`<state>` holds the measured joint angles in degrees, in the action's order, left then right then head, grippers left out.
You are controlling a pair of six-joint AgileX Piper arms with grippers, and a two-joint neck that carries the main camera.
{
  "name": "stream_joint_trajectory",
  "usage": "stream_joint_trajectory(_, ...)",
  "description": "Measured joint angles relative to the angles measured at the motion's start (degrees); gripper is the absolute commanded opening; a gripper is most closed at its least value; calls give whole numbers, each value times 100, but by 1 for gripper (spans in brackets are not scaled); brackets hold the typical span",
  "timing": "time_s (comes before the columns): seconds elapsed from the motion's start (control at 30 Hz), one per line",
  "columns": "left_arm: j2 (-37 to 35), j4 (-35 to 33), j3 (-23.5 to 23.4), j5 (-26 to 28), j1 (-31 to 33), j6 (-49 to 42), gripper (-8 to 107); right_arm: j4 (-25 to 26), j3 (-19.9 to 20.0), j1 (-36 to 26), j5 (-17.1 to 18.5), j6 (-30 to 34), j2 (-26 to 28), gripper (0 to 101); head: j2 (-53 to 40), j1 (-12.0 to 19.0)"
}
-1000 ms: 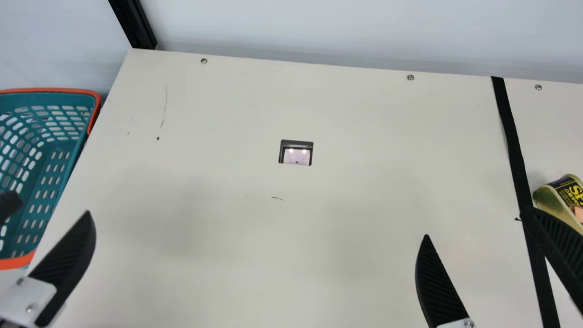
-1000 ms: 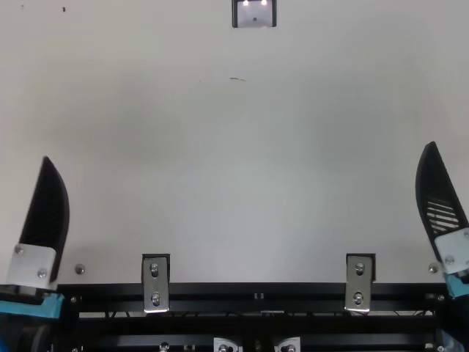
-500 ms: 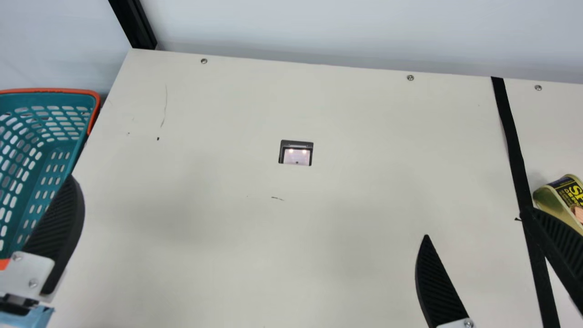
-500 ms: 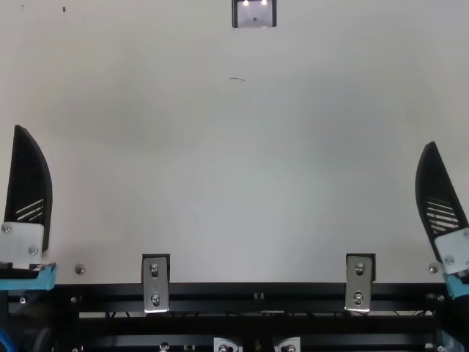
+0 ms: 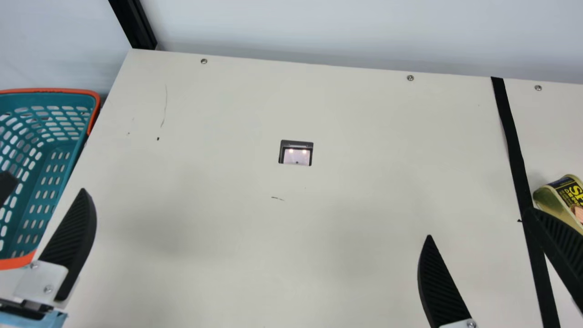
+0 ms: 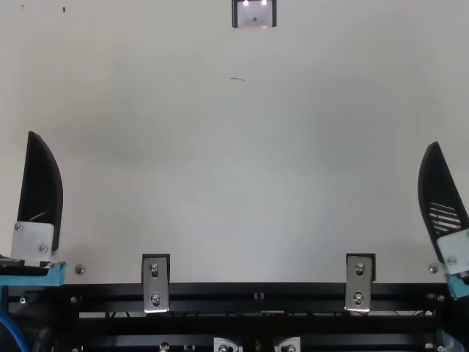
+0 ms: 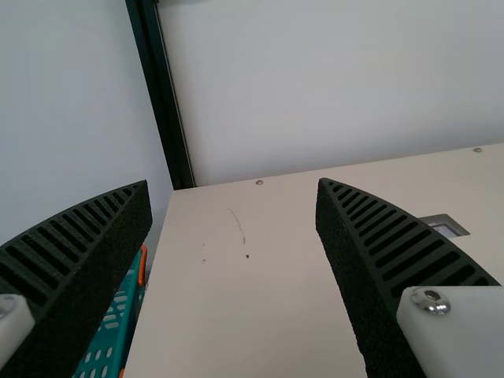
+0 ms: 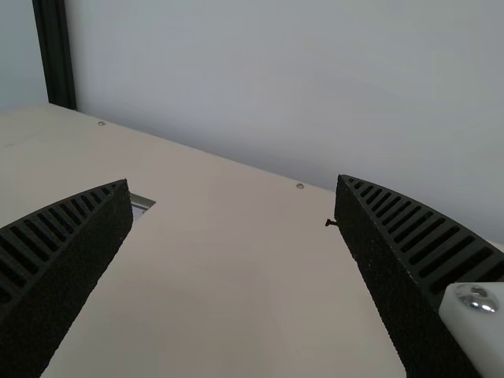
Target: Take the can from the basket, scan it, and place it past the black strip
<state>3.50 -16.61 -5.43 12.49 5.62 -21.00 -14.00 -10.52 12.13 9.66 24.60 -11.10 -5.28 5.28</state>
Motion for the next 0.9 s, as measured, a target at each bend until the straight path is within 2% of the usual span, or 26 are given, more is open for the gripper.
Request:
stream_joint_trajectory(0.43, 0, 0, 0, 0, 0, 0, 90, 259, 246, -512, 953, -1105, 1027, 101, 0, 0)
stream_joint_trajectory(0.9, 0, 0, 0, 0, 0, 0, 90, 270, 248, -506, 937, -1114, 1056, 101, 0, 0)
